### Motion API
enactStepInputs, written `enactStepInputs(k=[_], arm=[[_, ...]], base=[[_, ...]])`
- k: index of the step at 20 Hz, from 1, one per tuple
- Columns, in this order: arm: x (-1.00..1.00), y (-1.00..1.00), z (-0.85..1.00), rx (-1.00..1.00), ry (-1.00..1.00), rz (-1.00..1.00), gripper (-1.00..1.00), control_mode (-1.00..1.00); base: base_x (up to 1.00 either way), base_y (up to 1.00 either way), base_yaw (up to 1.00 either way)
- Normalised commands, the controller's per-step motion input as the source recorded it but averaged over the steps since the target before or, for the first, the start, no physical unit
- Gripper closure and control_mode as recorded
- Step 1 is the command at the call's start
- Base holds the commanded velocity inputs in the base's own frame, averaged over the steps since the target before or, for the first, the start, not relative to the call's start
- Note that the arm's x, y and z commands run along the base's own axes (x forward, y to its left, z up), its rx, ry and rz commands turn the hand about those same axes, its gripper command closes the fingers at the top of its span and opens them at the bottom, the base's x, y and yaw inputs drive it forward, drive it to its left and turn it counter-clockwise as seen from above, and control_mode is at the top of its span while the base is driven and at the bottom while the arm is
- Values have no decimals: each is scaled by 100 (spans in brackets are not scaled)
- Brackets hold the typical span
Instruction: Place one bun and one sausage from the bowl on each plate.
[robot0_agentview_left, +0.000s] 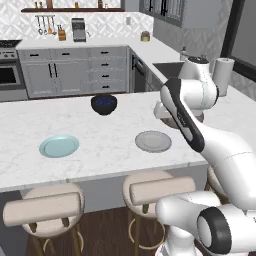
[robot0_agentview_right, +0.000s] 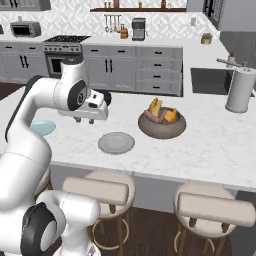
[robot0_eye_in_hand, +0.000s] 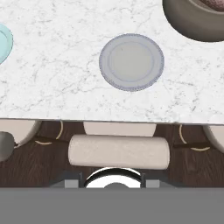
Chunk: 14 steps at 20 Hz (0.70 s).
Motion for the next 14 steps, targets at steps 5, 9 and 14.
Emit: enactStepInputs(k=[5, 9, 14], arm=[[-2, 0, 0, 0, -1, 0, -100, 100], [0, 0, 0, 0, 0, 0, -100, 100], [0, 0, 0, 0, 0, 0, -100, 100]], base=[[6, 40, -1], [59, 32, 0], [91, -26, 0]])
